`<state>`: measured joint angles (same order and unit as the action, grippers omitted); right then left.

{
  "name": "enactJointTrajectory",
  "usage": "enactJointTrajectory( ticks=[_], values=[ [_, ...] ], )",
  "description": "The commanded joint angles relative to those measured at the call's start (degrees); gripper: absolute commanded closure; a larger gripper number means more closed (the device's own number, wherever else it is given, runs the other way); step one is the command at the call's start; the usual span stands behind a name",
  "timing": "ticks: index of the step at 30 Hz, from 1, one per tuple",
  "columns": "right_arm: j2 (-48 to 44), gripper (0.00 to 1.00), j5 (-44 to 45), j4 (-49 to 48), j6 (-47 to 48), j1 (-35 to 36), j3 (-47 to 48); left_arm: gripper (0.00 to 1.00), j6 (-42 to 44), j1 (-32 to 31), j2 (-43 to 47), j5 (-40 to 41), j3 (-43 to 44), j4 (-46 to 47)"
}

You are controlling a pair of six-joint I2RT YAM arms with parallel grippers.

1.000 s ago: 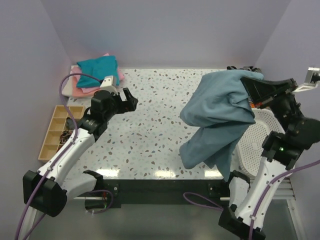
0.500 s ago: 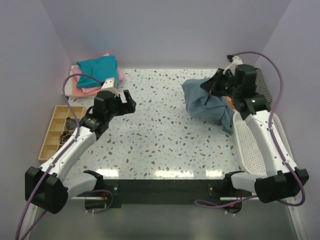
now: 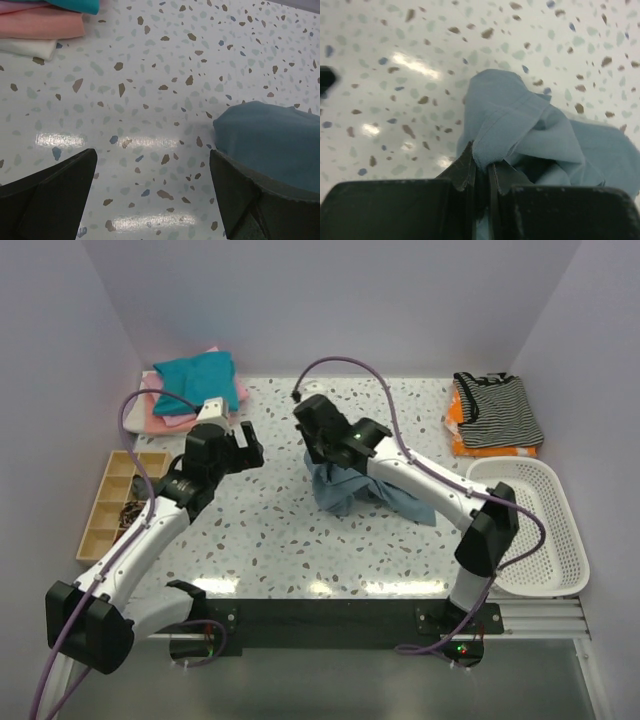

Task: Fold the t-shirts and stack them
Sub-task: Move the tshirt to the center of the board

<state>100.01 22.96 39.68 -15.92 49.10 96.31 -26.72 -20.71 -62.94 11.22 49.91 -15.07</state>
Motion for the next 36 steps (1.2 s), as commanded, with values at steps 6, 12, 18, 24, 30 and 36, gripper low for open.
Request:
enactJointTrajectory(
  ticks=[6, 12, 18, 24, 30, 36],
  values=[
    [16.97, 1.0, 9.29, 9.7, 9.94, 15.05, 47.14, 0.0, 0.97, -0.12, 3.34, 6.17, 2.3, -2.24],
    [8.58, 1.0, 19.53, 1.93, 12.49, 15.24, 34.9, 0.0, 0.35, 0.49, 8.18, 9.08, 1.95, -2.68],
    [-2.61, 1.0, 26.17, -0.75, 3.46, 6.55, 5.71, 0.0, 0.53, 0.67, 9.41, 8.9, 1.16, -2.94],
    [-11.58, 0.58, 24.24, 1.53, -10.34, -8.04, -17.87, 0.0, 0.27, 0.67, 8.27, 6.01, -1.13, -1.45],
    [-10.36, 0.15, 27.75, 6.28, -16.07, -13.33, -23.81, 0.0, -0.35, 0.67, 6.51, 1.96, -3.32, 1.17],
    [-12.12, 0.17, 8.8, -4.23, -9.22, -11.23, -24.59, 0.0, -1.84, 0.67, 2.83, -2.96, -7.28, 6.62]
  ],
)
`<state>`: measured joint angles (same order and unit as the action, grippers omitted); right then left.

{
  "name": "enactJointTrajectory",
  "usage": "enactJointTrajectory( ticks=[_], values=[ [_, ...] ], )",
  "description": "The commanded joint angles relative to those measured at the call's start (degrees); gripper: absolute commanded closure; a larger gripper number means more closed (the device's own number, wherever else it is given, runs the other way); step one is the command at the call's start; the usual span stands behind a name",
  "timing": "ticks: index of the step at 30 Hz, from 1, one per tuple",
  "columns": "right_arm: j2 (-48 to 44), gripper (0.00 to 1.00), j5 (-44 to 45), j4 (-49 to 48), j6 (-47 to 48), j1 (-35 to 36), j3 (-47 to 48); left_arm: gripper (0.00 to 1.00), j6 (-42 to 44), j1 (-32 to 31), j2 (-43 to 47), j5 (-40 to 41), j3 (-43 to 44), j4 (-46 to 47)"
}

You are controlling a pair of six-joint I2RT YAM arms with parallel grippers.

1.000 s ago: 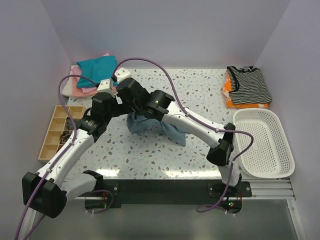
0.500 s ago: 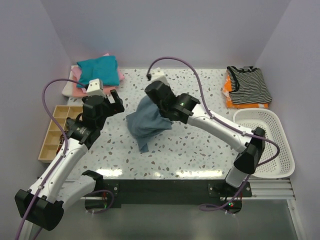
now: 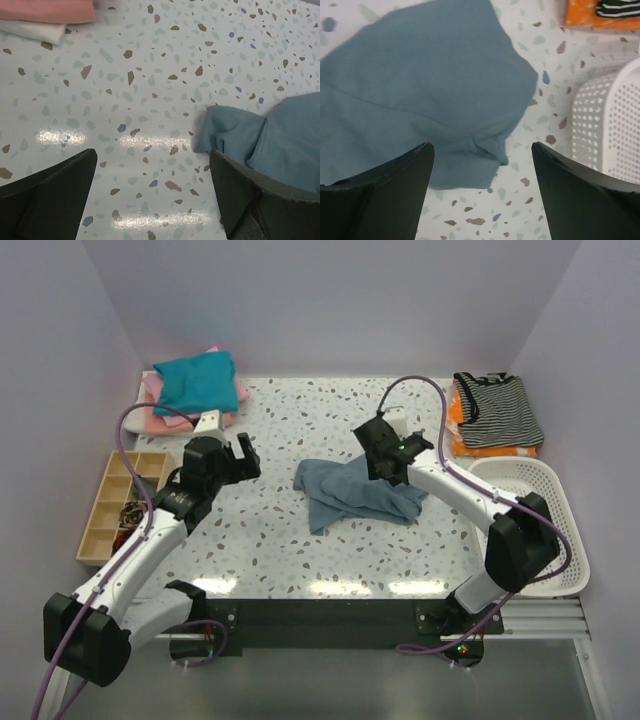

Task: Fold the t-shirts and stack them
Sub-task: Move the tshirt to the center of the board, then flatten out the tshirt

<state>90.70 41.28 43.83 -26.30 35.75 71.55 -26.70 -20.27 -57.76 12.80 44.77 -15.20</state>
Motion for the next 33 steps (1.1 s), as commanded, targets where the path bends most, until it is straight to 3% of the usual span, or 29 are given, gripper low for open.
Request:
enactJointTrajectory(
  ticks=[1, 10, 18, 28, 30, 31, 32, 33],
  values=[
    [-2.2, 0.17, -10.07, -9.46, 1.34, 3.79, 0.0, 0.0, -2.13, 0.15, -3.23, -5.41, -2.67, 7.63],
    [8.53, 0.17, -17.02, -13.16, 5.21, 10.66, 5.0, 0.03, -4.68, -0.12, -18.78, -17.18, -5.22, 23.01],
    [12.92, 0.16, -12.02, -12.28, 7.49, 10.57, 6.93, 0.0, -5.38, -0.38, -29.24, -25.53, -3.82, 33.46],
    [13.81, 0.19, -10.86, -10.96, 8.55, 8.56, 8.08, 0.13, -8.72, -1.52, -43.84, -35.64, -0.48, 46.22],
    [13.54, 0.3, -11.3, -11.05, 8.81, 8.03, 7.73, 0.19, -9.77, -1.61, -46.12, -37.58, 0.05, 48.77],
    [13.19, 0.4, -11.65, -11.14, 8.81, 7.41, 7.64, 0.31, -10.04, -1.61, -46.74, -38.19, 0.83, 49.38],
    [13.02, 0.67, -12.01, -11.23, 8.81, 7.15, 7.47, 0.39, -10.21, -1.7, -47.7, -38.81, 1.28, 49.91],
    [12.75, 0.8, -12.53, -11.4, 9.08, 6.88, 7.38, 0.47, -10.13, -1.87, -48.15, -38.9, 1.72, 49.83]
  ],
)
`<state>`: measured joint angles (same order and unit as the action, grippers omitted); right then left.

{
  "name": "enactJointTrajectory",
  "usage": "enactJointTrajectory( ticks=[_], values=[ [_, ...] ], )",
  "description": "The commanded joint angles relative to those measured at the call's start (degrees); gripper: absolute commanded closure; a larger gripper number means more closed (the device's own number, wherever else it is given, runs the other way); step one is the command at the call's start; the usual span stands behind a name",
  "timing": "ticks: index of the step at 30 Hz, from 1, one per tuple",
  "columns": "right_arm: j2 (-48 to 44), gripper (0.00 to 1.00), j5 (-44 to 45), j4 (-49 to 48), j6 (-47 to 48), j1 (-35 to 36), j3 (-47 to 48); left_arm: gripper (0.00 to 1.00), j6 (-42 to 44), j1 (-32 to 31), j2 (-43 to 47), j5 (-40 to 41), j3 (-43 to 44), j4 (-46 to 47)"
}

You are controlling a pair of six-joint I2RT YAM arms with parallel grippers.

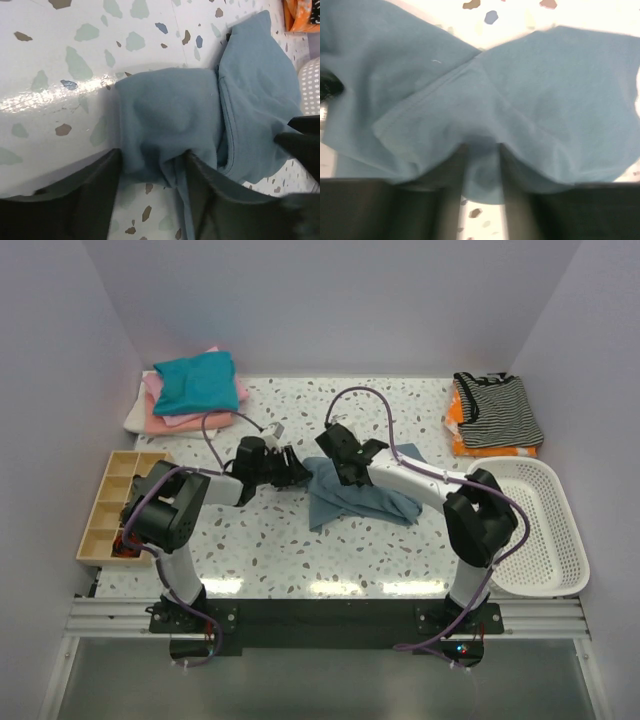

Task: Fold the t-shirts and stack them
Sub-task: Flatten out the tshirt

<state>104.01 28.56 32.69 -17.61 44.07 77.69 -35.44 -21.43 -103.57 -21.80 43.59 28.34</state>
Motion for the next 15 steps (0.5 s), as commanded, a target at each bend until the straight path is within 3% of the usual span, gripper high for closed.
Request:
enactJointTrajectory(
  ticks=[1, 2, 3, 9, 10, 11, 12, 13, 15],
  values=[
    [-0.82, 0.9, -0.08, -0.17, 0.29, -1.97, 1.24, 0.65, -1.39, -0.72, -2.95, -4.48, 3.68, 6.03],
    [-1.0, 1.0, -0.17, -0.17, 0.47, -2.06, 1.24, 0.75, -1.04, -0.72, -3.13, -4.74, 4.04, 5.51],
    [-1.26, 1.0, 0.01, 0.44, 0.55, -2.06, 1.32, 0.97, -0.69, -0.72, -3.13, -4.74, 4.3, 5.07],
    [-8.11, 1.0, -2.87, -1.83, 1.52, -2.33, -0.08, 1.0, 3.53, -0.72, 3.45, -1.49, 5.18, -2.75],
    [-8.29, 0.67, -4.46, -1.84, 1.52, -2.33, 0.0, 1.0, 4.06, -0.72, 5.46, -1.31, 5.53, -3.72],
    [-8.21, 0.58, -5.78, -1.4, 1.61, -2.33, 0.96, 1.0, 5.11, -0.72, 6.44, -0.79, 5.8, -5.99],
    [-7.42, 0.55, -7.1, -0.18, 1.26, -2.41, 1.58, 1.0, 5.55, -0.72, 7.41, -0.35, 6.06, -7.06],
    [-6.98, 0.39, -7.72, -0.25, 1.08, -2.33, 1.76, 1.0, 5.99, -0.72, 9.33, 0.0, 6.15, -7.85],
    [-5.58, 0.34, -9.38, -1.04, 0.99, -2.33, 1.32, 1.0, 7.14, -0.72, 11.27, 1.67, 6.15, -10.4]
  ],
)
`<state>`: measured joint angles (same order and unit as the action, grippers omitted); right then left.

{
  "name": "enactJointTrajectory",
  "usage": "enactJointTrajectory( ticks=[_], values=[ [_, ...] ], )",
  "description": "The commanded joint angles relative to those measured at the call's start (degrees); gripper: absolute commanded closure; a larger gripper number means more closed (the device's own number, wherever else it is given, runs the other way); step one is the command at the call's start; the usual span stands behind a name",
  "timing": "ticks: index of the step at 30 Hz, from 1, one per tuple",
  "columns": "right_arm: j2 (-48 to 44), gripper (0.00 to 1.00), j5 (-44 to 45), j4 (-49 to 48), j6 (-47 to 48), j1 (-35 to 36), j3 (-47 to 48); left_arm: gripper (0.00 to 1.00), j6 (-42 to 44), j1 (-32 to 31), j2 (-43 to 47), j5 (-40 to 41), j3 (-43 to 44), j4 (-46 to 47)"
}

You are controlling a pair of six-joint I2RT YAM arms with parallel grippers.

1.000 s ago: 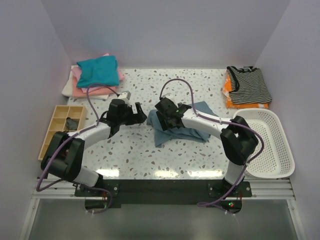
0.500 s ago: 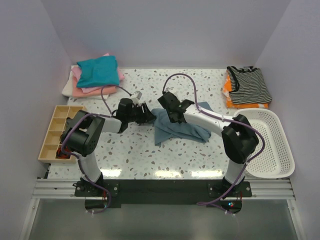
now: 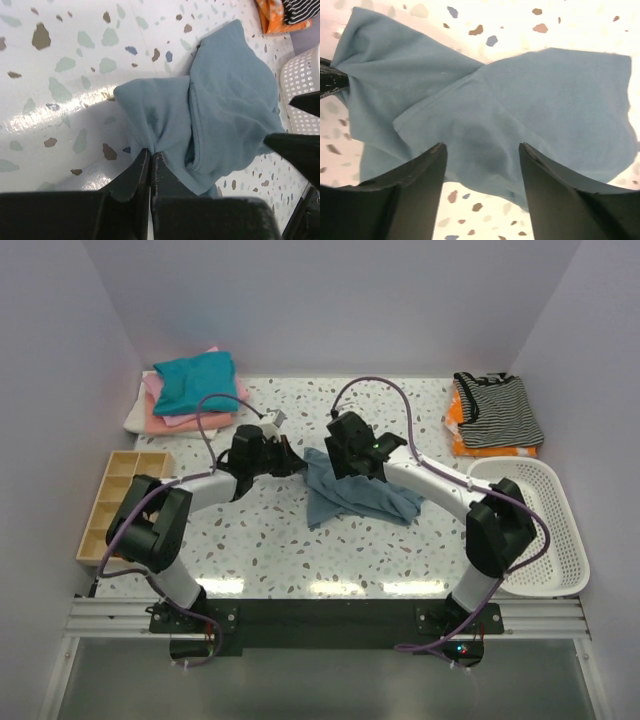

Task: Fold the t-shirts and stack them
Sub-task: Flatten out the tshirt

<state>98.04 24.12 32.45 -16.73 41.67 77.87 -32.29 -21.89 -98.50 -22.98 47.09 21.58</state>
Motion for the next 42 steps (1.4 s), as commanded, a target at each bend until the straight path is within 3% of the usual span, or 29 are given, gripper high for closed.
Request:
enactJointTrajectory(
  ticks=[1, 11, 12, 13, 15, 19, 23, 27, 35, 42],
  values=[
    [1.01, 0.32, -5.05, -0.81, 0.12, 0.08, 1.15, 1.0, 4.25, -0.26, 8.04, 3.2, 2.83, -4.44],
    [8.73, 0.32, -9.08, -4.06, 1.17, -0.01, 2.28, 1.0, 6.19, -0.26, 15.88, 4.7, 1.78, -11.12],
    [9.44, 0.38, -9.35, -3.45, 1.17, -0.01, 2.73, 1.0, 6.28, -0.26, 16.23, 4.88, 1.69, -11.3],
    [9.97, 0.55, -9.53, -3.53, 1.17, -0.1, 2.99, 1.0, 6.37, -0.26, 16.49, 4.96, 1.6, -11.39],
    [9.89, 1.0, -8.83, -3.18, 0.91, -0.01, 3.34, 1.0, 6.8, -0.26, 16.76, 5.14, 1.69, -12.53],
    [1.13, 1.0, -4.8, -1.87, 0.56, 0.08, 2.21, 1.0, 8.82, -0.26, 20.08, 8.21, 4.22, -17.61],
    [-13.99, 1.0, 5.57, 5.6, 0.03, 0.08, 4.56, 1.0, 11.89, -0.08, 26.59, 16.89, 12.04, -34.63],
    [-27.34, 1.0, 9.71, 12.27, -0.84, -0.01, 6.86, 1.0, 14.36, 0.36, 32.75, 22.45, 22.14, -45.56],
    [-35.64, 1.0, 22.27, 24.31, -8.04, -0.01, 7.83, 1.0, 16.21, 0.97, 40.75, 36.06, 31.83, -61.39],
    [-34.93, 1.0, 18.25, 28.46, -14.11, -0.01, -1.65, 1.0, 13.22, 0.97, 45.84, 39.85, 23.77, -64.3]
  ],
)
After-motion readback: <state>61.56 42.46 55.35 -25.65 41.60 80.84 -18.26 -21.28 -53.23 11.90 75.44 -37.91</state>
